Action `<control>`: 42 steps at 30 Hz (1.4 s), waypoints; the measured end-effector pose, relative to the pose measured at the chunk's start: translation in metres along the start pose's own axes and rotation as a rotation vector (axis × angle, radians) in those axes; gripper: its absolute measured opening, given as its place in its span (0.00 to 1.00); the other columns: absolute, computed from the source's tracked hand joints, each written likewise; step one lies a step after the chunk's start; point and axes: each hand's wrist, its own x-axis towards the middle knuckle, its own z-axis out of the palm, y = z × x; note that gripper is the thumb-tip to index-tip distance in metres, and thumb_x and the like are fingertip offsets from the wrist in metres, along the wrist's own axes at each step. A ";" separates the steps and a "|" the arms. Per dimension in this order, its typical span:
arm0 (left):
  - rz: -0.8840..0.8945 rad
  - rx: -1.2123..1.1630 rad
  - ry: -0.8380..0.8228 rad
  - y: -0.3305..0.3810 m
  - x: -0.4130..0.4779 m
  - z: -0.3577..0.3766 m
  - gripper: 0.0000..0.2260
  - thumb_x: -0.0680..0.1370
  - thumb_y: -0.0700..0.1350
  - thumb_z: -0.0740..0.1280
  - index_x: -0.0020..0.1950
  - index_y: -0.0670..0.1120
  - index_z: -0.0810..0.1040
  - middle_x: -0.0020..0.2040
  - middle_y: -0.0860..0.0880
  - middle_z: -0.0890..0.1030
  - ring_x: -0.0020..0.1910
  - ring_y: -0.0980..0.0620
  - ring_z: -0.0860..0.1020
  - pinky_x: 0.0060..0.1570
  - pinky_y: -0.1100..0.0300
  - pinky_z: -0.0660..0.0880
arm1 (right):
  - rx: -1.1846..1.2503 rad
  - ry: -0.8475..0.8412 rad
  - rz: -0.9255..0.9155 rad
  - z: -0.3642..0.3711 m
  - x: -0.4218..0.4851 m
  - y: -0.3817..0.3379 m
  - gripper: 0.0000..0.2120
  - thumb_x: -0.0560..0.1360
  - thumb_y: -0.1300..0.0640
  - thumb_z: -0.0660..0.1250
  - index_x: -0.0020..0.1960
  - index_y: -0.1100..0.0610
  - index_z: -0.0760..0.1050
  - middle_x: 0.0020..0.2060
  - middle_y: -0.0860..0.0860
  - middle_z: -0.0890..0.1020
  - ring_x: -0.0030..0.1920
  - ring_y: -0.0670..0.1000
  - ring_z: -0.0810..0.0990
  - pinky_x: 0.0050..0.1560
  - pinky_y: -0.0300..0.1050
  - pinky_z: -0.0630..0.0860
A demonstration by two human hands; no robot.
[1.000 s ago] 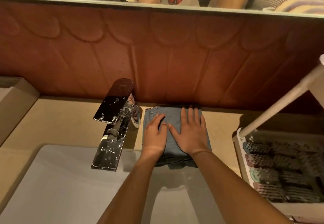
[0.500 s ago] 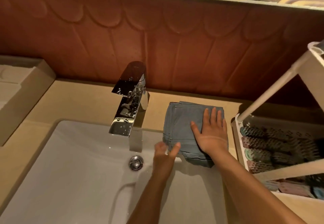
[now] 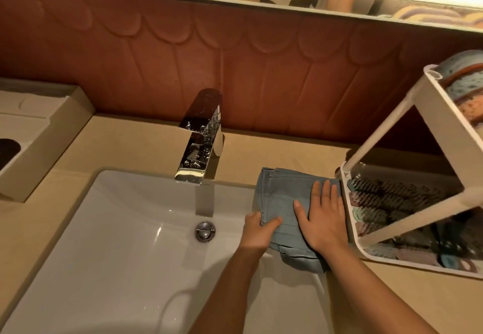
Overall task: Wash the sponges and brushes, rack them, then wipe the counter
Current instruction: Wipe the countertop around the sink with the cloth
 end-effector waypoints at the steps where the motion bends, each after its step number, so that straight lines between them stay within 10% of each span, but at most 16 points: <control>1: -0.028 -0.021 -0.004 0.001 -0.005 0.000 0.10 0.74 0.39 0.68 0.55 0.44 0.76 0.57 0.41 0.80 0.55 0.44 0.79 0.55 0.55 0.76 | 0.011 0.006 -0.004 0.000 -0.004 0.000 0.35 0.79 0.40 0.44 0.76 0.59 0.39 0.76 0.59 0.42 0.76 0.57 0.39 0.74 0.50 0.37; 6: -0.128 -0.232 -0.044 -0.003 -0.033 0.001 0.16 0.76 0.38 0.65 0.64 0.38 0.72 0.59 0.39 0.79 0.51 0.45 0.80 0.43 0.60 0.79 | 0.048 0.020 -0.016 0.004 -0.030 0.002 0.33 0.79 0.42 0.46 0.76 0.59 0.41 0.76 0.59 0.43 0.76 0.57 0.39 0.74 0.50 0.38; 19: -0.006 0.089 -0.091 -0.026 -0.132 0.003 0.22 0.73 0.44 0.68 0.64 0.57 0.64 0.60 0.50 0.76 0.58 0.50 0.77 0.57 0.52 0.77 | 0.088 -0.029 -0.205 0.022 -0.121 0.037 0.38 0.70 0.36 0.31 0.75 0.55 0.37 0.76 0.54 0.41 0.75 0.50 0.36 0.72 0.44 0.32; 30: 0.127 0.431 0.080 -0.070 -0.200 0.058 0.21 0.76 0.39 0.66 0.66 0.49 0.65 0.46 0.57 0.77 0.47 0.55 0.79 0.39 0.73 0.73 | 0.025 0.070 -0.221 0.029 -0.189 0.104 0.31 0.80 0.41 0.40 0.72 0.61 0.61 0.71 0.59 0.66 0.72 0.56 0.62 0.70 0.49 0.53; 38: 0.447 1.404 0.117 -0.080 -0.207 0.070 0.42 0.54 0.64 0.74 0.63 0.46 0.69 0.51 0.48 0.81 0.49 0.47 0.81 0.45 0.57 0.77 | -0.041 0.050 -0.131 0.022 -0.219 0.159 0.33 0.79 0.40 0.39 0.73 0.60 0.61 0.72 0.57 0.65 0.72 0.55 0.63 0.69 0.49 0.52; 42: 0.741 1.615 -0.135 -0.091 -0.195 0.072 0.43 0.58 0.65 0.74 0.69 0.49 0.70 0.69 0.45 0.72 0.68 0.44 0.71 0.63 0.49 0.66 | -0.044 0.045 -0.091 0.024 -0.227 0.171 0.33 0.79 0.40 0.39 0.72 0.60 0.61 0.72 0.58 0.66 0.72 0.55 0.63 0.69 0.50 0.55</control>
